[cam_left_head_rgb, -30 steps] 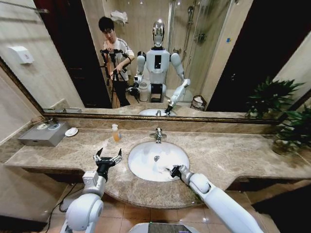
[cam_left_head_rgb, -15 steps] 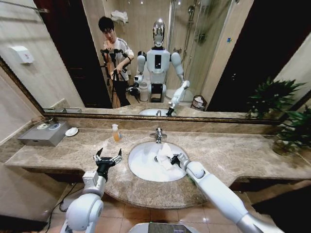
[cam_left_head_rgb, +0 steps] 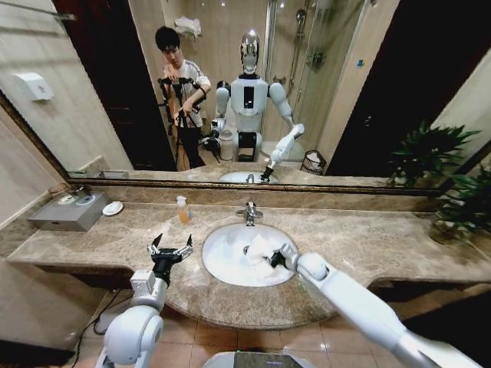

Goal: Pick up the towel from the sink counter and wipe the mirror surface.

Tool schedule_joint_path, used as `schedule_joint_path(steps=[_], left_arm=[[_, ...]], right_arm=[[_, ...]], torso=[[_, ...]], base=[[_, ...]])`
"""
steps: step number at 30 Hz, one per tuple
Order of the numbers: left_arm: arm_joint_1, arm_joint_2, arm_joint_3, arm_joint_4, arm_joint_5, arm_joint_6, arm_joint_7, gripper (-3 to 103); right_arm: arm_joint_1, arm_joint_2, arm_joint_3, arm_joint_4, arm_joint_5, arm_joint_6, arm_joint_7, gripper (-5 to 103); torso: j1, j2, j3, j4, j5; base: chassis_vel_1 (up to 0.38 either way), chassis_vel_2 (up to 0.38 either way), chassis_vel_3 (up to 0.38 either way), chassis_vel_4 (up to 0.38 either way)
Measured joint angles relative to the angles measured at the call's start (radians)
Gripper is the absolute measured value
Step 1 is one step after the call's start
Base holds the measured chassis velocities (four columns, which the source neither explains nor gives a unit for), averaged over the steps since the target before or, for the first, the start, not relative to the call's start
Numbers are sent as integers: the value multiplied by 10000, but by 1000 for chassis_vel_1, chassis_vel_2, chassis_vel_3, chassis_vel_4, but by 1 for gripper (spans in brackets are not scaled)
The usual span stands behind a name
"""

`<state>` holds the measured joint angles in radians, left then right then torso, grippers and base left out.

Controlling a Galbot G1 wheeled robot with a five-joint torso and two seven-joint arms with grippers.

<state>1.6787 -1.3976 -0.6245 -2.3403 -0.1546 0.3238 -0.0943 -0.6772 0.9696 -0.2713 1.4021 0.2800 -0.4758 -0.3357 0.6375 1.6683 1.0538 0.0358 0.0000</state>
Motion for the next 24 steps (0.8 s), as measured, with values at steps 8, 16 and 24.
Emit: schedule_joint_path(steps=[8,16,24], left_arm=[[0,0,0,0,0,0,0,100],[0,0,0,0,0,0,0,100],[0,0,0,0,0,0,0,100]], right_arm=[[179,-13,-331,-275,160,16,-85,10],[-31,-596,-935,788,882,-430,247,10],[547,-67,-522,-445,423,-91,242,10]], torso=[[0,0,0,0,-2],[-3,1,-1,-2,0],[-1,0,-1,4,-1]], base=[[0,0,0,0],[0,0,0,0],[0,0,0,0]])
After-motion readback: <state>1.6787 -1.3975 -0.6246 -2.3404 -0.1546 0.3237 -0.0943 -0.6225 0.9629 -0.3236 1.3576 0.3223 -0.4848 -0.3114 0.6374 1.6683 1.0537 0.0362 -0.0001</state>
